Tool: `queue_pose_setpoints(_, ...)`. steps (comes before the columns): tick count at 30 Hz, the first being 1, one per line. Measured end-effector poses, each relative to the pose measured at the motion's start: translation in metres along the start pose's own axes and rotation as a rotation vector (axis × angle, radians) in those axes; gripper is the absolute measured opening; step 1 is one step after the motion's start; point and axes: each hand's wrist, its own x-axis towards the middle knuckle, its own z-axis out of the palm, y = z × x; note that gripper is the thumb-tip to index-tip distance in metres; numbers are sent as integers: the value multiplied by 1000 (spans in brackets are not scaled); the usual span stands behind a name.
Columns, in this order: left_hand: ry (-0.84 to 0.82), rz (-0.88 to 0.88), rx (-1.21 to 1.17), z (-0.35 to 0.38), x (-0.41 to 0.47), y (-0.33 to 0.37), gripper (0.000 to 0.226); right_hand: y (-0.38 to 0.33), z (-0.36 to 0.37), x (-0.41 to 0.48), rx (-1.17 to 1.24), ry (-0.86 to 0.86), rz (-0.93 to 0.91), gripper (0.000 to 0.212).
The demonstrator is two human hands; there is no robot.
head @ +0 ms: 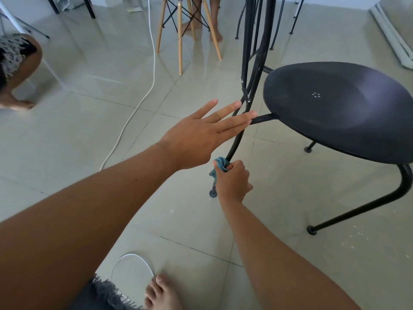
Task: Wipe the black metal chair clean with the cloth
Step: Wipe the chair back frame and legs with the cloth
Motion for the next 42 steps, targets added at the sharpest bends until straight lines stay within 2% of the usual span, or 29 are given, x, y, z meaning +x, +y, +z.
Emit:
queue_pose_setpoints(8,-29,-14,-8,1,2,5,102,34,52,-14,-163,-166,82,45)
queue_pose_setpoints(13,-6,-18,9,4,8,8,99,52,71,0,-66,-357,183,50)
queue_pose_setpoints(15,-2,-16,9,6,8,8,99,55,72,3,-28,-380,213,52)
queue_pose_setpoints(18,-6,-10,28,8,6,4,100,50,66,4,41,-356,205,49)
queue_pose_setpoints(26,20,-37,36,3,6,6,102,9,-7,6,357,-80,-21,32)
queue_pose_setpoints(30,11,-39,14,-4,8,6,105,-3,-36,9,461,-36,-121,30)
queue_pose_setpoints(36,28,-34,9,-3,12,8,105,21,-12,12,242,-162,-150,29)
queue_pose_setpoints(42,-7,-51,-17,-1,10,9,100,56,44,2,49,-283,-108,22)
